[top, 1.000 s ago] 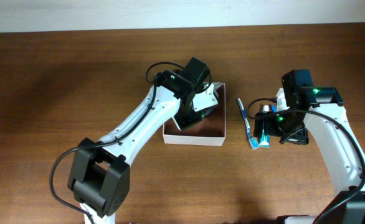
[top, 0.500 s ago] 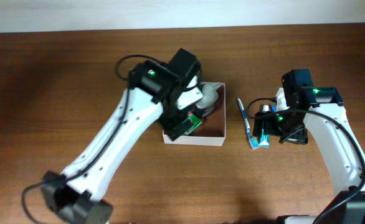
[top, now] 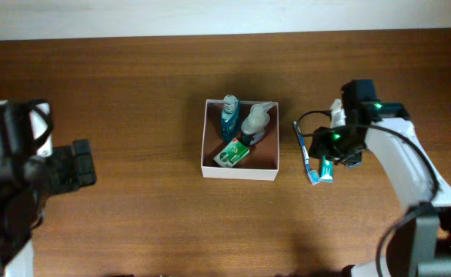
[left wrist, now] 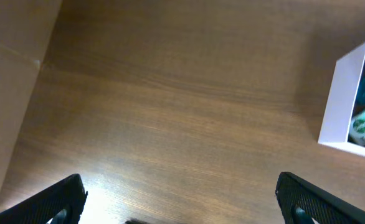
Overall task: Pack container
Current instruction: 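Retract the left arm and grasp the blue toothbrush with the right gripper, then carry the toothbrush into the box and release it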
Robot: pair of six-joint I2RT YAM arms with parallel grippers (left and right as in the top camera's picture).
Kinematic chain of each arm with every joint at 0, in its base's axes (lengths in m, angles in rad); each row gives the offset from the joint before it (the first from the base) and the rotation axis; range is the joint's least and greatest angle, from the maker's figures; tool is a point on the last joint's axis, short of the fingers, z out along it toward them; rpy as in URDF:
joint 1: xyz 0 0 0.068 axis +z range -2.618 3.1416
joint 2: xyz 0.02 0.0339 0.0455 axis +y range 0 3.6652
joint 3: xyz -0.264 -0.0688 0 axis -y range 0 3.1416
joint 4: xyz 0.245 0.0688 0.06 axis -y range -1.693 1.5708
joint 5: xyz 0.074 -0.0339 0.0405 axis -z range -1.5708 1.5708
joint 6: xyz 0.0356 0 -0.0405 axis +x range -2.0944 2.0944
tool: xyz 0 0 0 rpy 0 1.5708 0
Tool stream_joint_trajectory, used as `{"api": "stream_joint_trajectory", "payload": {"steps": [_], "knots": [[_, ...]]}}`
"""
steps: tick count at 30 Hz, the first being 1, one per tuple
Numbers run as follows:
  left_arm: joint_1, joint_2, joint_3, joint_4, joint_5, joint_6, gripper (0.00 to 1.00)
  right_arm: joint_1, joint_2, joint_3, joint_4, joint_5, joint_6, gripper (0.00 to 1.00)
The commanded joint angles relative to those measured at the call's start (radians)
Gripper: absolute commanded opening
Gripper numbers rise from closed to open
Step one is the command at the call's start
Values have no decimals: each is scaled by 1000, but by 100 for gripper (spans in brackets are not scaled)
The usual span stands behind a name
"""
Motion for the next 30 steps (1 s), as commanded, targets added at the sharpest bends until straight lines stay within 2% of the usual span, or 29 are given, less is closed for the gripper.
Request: {"api": "stream_joint_trajectory", "payload": {"steps": [1,4,8,9,11,12,16,18,22,30], "knots": [[14,-9,5,6,38,-18,99,44,100,8,49,72,-13,59],[14,-17,5,6,39,-18,99,65,166,8,126,80,-13,59],[14,-16,5,6,38,-18,99,84,216,8,204,107,-27,50],[14,-16,5,5,38,-18,99,84,238,8,217,106,-27,45],[14,-16,5,6,38,-18,99,84,268,8,227,106,-27,43],[14,-16,5,6,38,-18,99,84,280,8,227,105,-27,38],[14,-16,5,6,38,-18,99,84,298,9,203,106,-26,11],[14,-16,5,6,38,-18,99,84,285,14,170,106,-8,4],[14,-16,5,6,38,-18,99,84,211,42,95,107,-8,4],[14,-16,5,5,38,-18,99,134,-144,232,-173,103,-5,4]]}}
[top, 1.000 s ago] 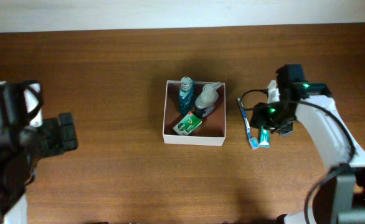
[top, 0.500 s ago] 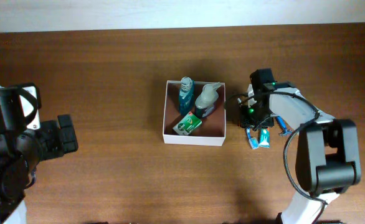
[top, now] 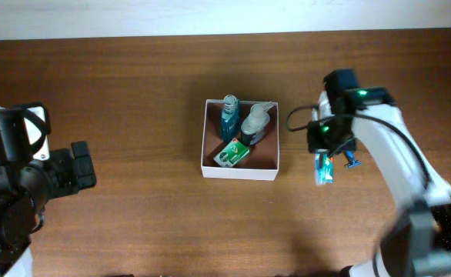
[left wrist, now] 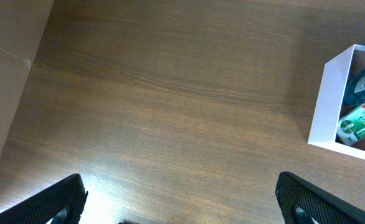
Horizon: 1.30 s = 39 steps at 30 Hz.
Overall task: Pack container
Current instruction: 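Carry the toothbrush into the box and release it, then grasp the Colgate toothpaste tube with the right gripper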
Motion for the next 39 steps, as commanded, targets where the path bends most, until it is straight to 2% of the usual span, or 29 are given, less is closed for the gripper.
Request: {"api": "stream_joint_trajectory", "payload": {"steps": [1,4,7,10,13,15,20,21,22,23,26,30,31,34,36,39], "knots": [[5,-4,4,2,7,-14,99,88,-169,75,-39,-16,-29,4],[5,-4,4,2,7,-14,99,241,-249,76,-41,-79,-220,4],[5,-4,5,2,7,-14,99,408,-233,73,2,-70,-430,4],[5,-4,5,2,7,-14,99,473,-166,73,81,-11,-573,4],[5,-4,5,2,7,-14,99,482,-64,73,152,9,-758,4],[5,-4,5,2,7,-14,99,482,24,73,177,90,-879,4],[5,-4,5,2,7,-14,99,482,125,73,256,192,-881,4],[5,-4,5,2,7,-14,99,483,125,73,265,192,-877,11],[5,-4,4,2,7,-14,99,486,112,85,274,192,-813,44],[5,-4,5,2,7,-14,99,486,99,105,269,196,-747,50],[5,-4,5,2,7,-14,99,481,50,179,216,196,-600,57],[5,-4,4,2,7,-14,99,433,-55,336,40,208,-396,64],[5,-4,4,2,7,-14,99,391,-85,353,-3,208,-281,69],[5,-4,5,2,7,-14,99,248,-123,352,-113,207,-43,71],[5,-4,4,2,7,-14,99,121,-113,332,-159,205,20,71],[5,-4,5,2,7,-14,99,-18,-78,262,-130,198,40,72]]}}
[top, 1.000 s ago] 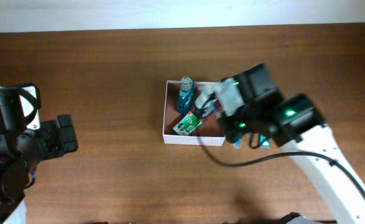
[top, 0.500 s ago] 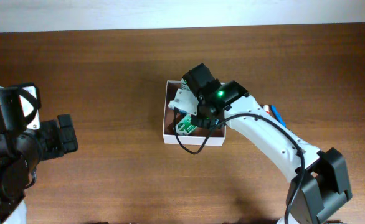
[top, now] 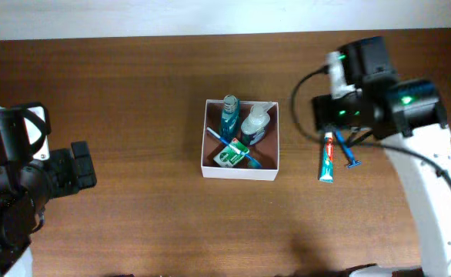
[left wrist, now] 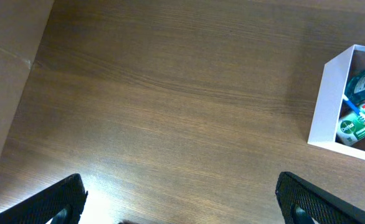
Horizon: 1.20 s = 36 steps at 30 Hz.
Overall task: Pack container
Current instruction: 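Grasp the Colgate toothpaste tube with the right gripper, then place the toothpaste tube into the box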
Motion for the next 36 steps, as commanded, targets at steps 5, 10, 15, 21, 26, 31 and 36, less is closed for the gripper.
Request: {"api": "stream_joint_trajectory", "payload": {"steps": [5,10,15,21,26,31,36], "knots": [[5,-4,4,2,7,-13,99,-249,164,-202,133,-74,137,72],[5,-4,4,2,7,-14,99,-265,318,-259,189,-146,136,64],[5,-4,4,2,7,-13,99,-228,422,-259,242,-134,129,61],[5,-4,5,2,7,-14,99,-222,558,-259,262,-153,143,50],[5,-4,5,2,7,-13,99,-222,589,-260,259,-155,140,32],[5,-4,5,2,7,-14,99,-217,529,-260,216,-156,135,15],[5,-4,5,2,7,-13,99,-161,294,-221,144,-156,131,16]]}}
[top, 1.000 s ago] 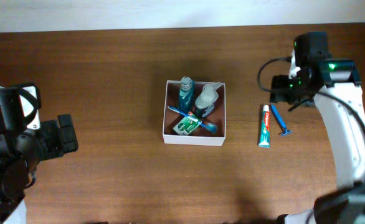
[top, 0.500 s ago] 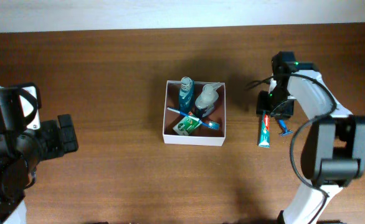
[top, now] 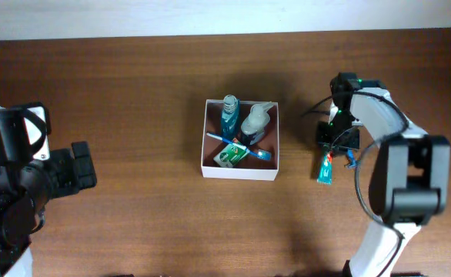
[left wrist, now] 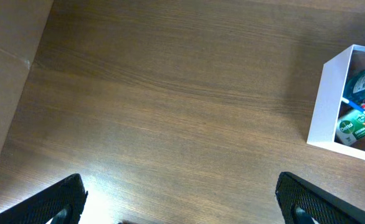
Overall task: Pack container
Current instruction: 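Place the toothpaste tube into the box, then grasp the blue razor with the right gripper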
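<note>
The white box [top: 239,174] stands mid-table and also shows at the right edge of the left wrist view [left wrist: 329,106]. Inside it are a teal bottle [top: 230,115], a grey pump bottle [top: 255,123], a green soap pack [top: 227,158] and a blue toothbrush [top: 245,148] lying across them. A toothpaste tube [top: 325,168] and a blue razor [top: 349,159] lie on the table to the right of the box. My right gripper [top: 336,140] is low over the tube's top end, jaws spread, nothing held. My left gripper [left wrist: 179,205] hangs open over bare wood, far left.
The brown wooden table [top: 133,77] runs to a pale wall at the back. A light cardboard surface [left wrist: 8,74] borders the table on the left in the wrist view. My left arm's bulk [top: 25,169] fills the left edge of the overhead view.
My right gripper, then raised above the toothpaste and razor, now sits low at the tube's top end. The toothbrush in the box lies flatter, reaching toward the right wall. The left arm has not moved.
The toothbrush first lay on the table right of the box, my right gripper beside it. Then it was gone from the table, with the gripper nearer the box. Then it lay inside the box, with the gripper raised. Now the gripper is down at the toothpaste.
</note>
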Robot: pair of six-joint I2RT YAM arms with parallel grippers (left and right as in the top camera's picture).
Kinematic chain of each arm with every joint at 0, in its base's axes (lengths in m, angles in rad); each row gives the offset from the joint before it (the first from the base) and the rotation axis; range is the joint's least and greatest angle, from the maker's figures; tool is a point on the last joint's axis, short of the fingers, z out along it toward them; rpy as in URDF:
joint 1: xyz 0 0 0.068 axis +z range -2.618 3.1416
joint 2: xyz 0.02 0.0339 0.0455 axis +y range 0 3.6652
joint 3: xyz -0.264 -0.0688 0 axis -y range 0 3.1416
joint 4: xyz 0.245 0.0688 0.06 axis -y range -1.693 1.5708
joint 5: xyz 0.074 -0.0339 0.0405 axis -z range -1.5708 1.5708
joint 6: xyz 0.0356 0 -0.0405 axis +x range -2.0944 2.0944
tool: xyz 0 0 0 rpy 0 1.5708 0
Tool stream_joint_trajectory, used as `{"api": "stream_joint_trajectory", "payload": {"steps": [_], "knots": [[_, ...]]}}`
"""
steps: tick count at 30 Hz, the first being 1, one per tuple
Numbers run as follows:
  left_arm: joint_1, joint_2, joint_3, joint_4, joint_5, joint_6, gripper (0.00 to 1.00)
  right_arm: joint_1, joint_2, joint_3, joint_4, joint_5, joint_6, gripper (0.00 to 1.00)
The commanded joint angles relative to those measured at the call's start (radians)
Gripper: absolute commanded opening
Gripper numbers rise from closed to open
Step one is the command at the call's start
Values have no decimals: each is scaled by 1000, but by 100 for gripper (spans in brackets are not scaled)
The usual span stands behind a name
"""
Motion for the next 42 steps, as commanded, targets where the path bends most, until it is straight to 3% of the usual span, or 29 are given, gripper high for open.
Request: {"api": "stream_joint_trajectory", "payload": {"steps": [1,4,8,12,18,22,24,30,33,37,42], "knots": [[5,-4,5,2,4,-13,99,75,-256,52,-57,-12,-16,14],[5,-4,5,2,4,-14,99,190,-425,86,-82,-29,-85,5],[5,-4,4,2,4,-14,100,503,-569,87,-82,-29,-369,4],[5,-4,4,2,4,-13,99,694,-494,84,-64,27,-715,4],[5,-4,4,2,4,-13,99,684,-284,84,41,114,-1046,4],[5,-4,5,2,4,-13,100,663,-212,85,113,123,-977,4],[5,-4,5,2,4,-13,99,664,-226,101,128,124,-875,49],[5,-4,5,2,4,-13,99,619,-350,193,63,172,-598,60],[5,-4,4,2,4,-13,99,511,-432,195,59,172,-427,80],[5,-4,4,2,4,-13,99,263,-447,188,6,138,-132,81],[5,-4,4,2,4,-14,100,-34,-333,88,5,28,-115,80]]}}
